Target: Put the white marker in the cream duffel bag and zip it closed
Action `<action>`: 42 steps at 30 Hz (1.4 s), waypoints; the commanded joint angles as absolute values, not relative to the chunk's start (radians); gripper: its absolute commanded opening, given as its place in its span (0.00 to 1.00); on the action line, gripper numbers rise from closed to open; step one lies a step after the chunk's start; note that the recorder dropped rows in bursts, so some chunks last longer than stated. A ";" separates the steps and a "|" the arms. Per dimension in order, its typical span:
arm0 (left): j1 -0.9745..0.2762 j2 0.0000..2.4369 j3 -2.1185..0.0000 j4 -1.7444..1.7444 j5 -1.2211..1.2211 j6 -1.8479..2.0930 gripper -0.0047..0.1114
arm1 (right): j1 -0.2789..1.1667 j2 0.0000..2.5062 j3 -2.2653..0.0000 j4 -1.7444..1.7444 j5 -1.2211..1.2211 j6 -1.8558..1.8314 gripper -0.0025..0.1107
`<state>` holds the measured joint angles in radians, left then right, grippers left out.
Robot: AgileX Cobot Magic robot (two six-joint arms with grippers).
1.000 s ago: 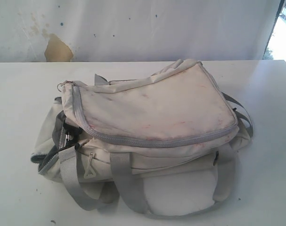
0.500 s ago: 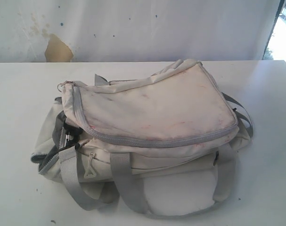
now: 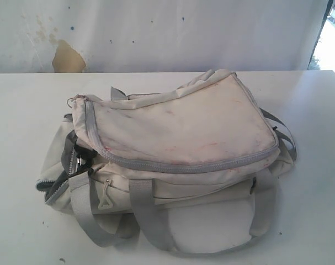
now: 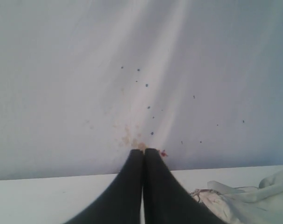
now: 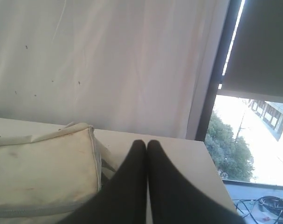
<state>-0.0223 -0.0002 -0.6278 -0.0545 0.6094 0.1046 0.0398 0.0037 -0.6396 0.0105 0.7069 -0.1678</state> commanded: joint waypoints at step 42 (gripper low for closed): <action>-0.023 0.000 0.000 -0.116 0.102 0.116 0.04 | 0.043 0.000 0.000 0.007 0.171 -0.127 0.02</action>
